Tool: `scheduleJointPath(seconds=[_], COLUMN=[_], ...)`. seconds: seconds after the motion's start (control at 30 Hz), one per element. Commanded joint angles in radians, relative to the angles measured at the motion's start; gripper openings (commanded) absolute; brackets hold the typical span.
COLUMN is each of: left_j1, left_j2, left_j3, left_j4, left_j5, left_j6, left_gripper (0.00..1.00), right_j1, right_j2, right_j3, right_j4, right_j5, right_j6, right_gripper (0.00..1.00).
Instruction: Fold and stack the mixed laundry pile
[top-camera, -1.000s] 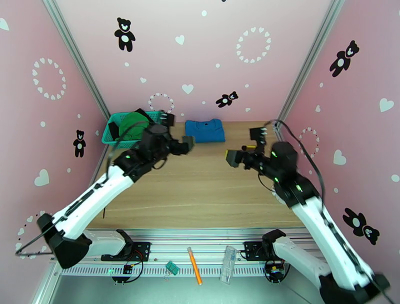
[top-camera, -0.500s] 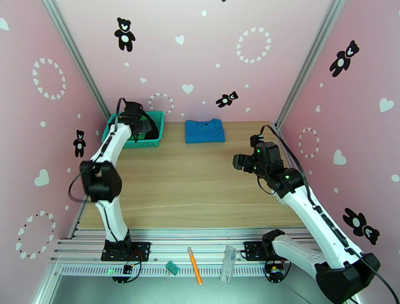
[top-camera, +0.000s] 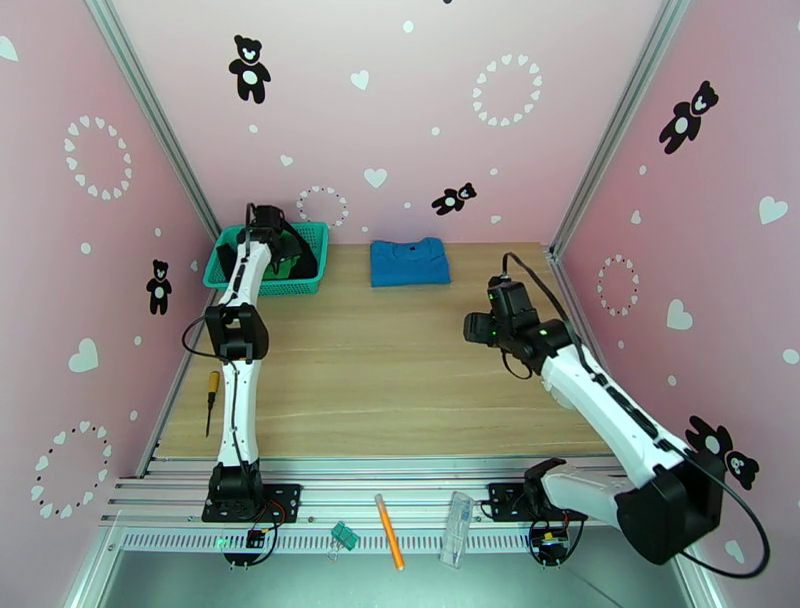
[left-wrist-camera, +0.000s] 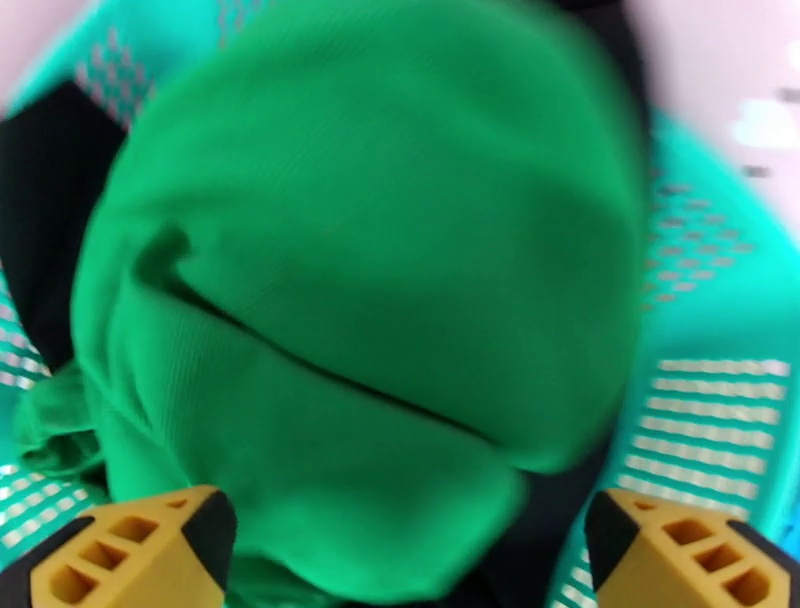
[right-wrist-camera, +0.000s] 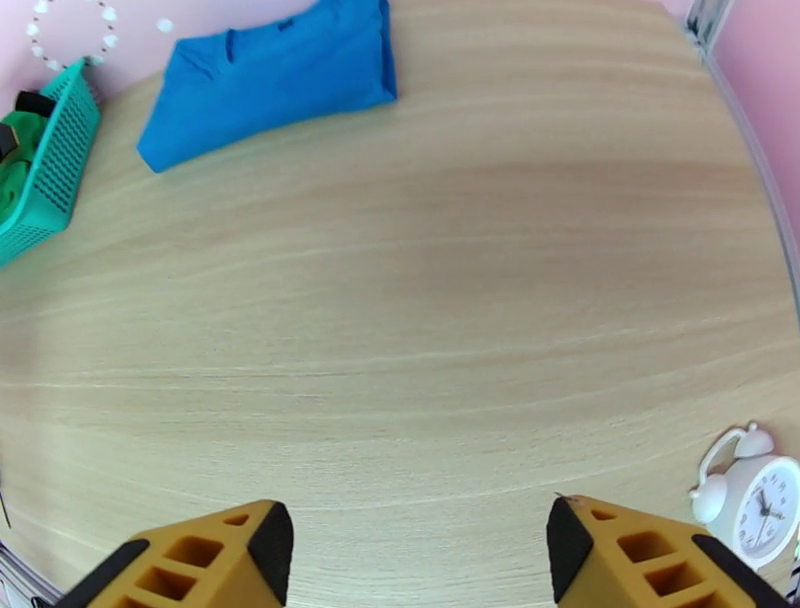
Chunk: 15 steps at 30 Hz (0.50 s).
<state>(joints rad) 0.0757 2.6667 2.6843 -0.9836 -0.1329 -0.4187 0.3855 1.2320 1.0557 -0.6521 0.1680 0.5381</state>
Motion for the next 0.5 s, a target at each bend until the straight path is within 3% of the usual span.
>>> scheduleJointPath(seconds=[0.0,0.07,0.13,0.27,0.3,0.47], left_j1=[0.046,0.046,0.048,0.046,0.046,0.036], left_j2=[0.027,0.023,0.002,-0.096,-0.129,-0.322], left_j3=[-0.006,-0.012,-0.034,-0.114,-0.134,-0.198], left_j4=[0.022,0.050,0.084,0.152,0.162,0.177], left_j5=[0.084,0.113,0.140,0.146,0.142,0.138], left_j6=[-0.051,-0.045,-0.043,-0.048,-0.050,-0.035], left_gripper=[0.87,0.71,0.52,0.04,0.00,0.00], right_j1=[0.009,0.011,0.018,0.048,0.057,0.084], right_j2=[0.034,0.058,0.080,0.107,0.108,0.092], right_j3=[0.053,0.063,0.067,0.073,0.073,0.072], right_j4=[-0.023,-0.025,-0.024,-0.023,-0.024,-0.023], right_j5=[0.003,-0.016,-0.025,-0.021,-0.019,-0.013], right_j6=[-0.009,-0.010,-0.006,0.004,0.006,0.020], right_gripper=[0.54,0.43,0.39,0.27,0.23,0.17])
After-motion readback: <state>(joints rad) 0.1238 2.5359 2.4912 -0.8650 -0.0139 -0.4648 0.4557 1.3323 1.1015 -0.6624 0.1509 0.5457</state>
